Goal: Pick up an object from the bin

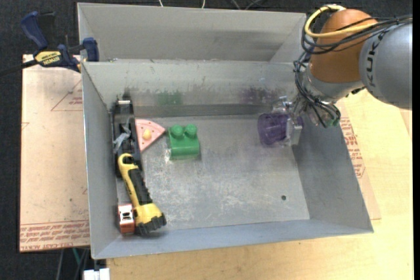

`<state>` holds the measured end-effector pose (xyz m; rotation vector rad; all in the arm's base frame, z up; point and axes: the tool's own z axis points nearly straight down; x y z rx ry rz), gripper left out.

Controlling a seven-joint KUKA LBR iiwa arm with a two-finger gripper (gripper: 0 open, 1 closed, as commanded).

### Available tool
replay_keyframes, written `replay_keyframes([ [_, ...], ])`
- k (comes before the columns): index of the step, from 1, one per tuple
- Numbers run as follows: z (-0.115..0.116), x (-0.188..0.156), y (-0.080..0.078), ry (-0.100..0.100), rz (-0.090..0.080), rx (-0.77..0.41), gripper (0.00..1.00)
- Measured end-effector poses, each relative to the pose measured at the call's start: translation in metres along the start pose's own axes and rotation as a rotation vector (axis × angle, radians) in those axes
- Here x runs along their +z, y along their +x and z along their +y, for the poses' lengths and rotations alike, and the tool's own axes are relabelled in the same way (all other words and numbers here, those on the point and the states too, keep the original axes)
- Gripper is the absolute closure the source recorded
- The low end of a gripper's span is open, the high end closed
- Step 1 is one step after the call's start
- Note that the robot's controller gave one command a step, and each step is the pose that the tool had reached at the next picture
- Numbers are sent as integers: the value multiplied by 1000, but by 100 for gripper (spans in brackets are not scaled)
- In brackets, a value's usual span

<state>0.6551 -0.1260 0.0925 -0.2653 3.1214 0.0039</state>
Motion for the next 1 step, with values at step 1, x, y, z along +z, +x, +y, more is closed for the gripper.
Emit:
replay_keyframes([
  [1, -1, -30, -2, 2, -7, 0, 100],
])
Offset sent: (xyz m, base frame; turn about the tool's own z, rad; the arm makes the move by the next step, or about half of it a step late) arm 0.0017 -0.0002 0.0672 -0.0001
